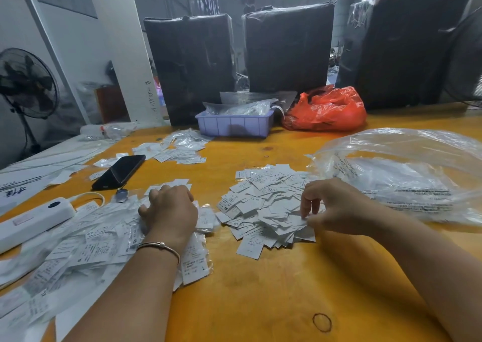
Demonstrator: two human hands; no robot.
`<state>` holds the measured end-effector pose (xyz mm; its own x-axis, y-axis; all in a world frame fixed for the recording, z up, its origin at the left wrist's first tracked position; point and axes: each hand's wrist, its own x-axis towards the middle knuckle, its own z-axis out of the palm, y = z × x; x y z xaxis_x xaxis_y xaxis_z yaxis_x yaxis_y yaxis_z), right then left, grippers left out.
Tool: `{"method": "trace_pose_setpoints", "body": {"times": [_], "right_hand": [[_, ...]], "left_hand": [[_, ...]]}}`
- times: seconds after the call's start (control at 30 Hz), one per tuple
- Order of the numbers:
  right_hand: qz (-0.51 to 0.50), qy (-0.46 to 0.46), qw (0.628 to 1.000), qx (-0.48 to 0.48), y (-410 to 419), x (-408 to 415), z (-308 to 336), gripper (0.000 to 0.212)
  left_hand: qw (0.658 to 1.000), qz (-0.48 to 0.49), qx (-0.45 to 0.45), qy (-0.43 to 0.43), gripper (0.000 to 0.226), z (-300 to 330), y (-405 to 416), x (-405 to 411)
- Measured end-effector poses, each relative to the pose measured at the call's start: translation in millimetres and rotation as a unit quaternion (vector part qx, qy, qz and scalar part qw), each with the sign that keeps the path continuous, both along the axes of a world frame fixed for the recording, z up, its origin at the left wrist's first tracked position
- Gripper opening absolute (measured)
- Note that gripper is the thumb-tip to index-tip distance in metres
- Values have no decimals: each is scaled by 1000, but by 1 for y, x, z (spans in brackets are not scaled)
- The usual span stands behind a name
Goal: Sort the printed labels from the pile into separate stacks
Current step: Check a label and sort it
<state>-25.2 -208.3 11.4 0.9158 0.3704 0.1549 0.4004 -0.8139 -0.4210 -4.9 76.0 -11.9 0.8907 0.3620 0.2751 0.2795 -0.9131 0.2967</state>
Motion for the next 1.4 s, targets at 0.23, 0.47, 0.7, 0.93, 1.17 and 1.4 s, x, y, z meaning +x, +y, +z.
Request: {"method": "trace_pose_setpoints", "body": {"times": [0.23,0.47,0.7,0.93,1.17,1.4], "right_hand": [[30,15,999,20,-13,6,6,13],[2,76,976,205,-27,11,11,8],[96,93,928,347,3,-3,7,15],[-165,-214,952,144,-17,16,-1,18],[-366,-25,930,33,-62,31,-3,48],[-331,-35,941,62,-60,30,-2,30]], "left_hand": [[982,-90,-15,-163,33,4,-22,-4],[927,-325,-97,-159,40,6,-48,-16],[856,-449,-243,-79,46,11,-78,-30],[860,-390,-312,-105,16,6,-75,-29],[874,-358,-310,-107,20,6,-68,-27],[875,-349,-318,-103,24,6,-66,-28]]}}
